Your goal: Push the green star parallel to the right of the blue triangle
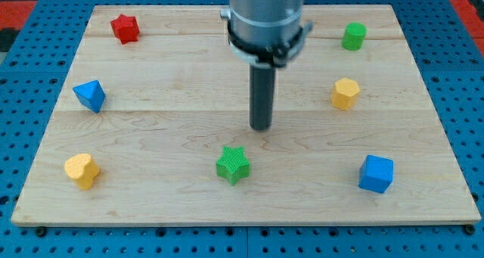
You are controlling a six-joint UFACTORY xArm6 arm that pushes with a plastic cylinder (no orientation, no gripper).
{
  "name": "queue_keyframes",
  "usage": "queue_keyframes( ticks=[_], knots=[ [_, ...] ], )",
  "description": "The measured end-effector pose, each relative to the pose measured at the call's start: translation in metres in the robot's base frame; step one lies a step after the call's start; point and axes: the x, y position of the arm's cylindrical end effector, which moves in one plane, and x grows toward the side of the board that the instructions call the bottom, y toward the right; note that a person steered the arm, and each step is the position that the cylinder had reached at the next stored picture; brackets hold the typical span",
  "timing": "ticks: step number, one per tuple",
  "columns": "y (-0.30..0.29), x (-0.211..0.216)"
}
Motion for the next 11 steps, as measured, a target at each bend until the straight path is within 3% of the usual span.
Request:
queue_keyframes(
  ticks=[1, 2, 3, 4, 5, 6, 7, 8, 9, 10, 11],
  knots=[
    [0.023, 0.058],
    [-0.018, 0.055],
    [-0.096, 0.009],
    [-0.082, 0.033],
    [-0.111, 0.061],
    [-0.131, 0.026],
    [-0.174, -0.036],
    [-0.144, -0.029],
    [-0.185, -0.014],
    [-0.229, -0.042],
    [-0.231, -0.085]
  ],
)
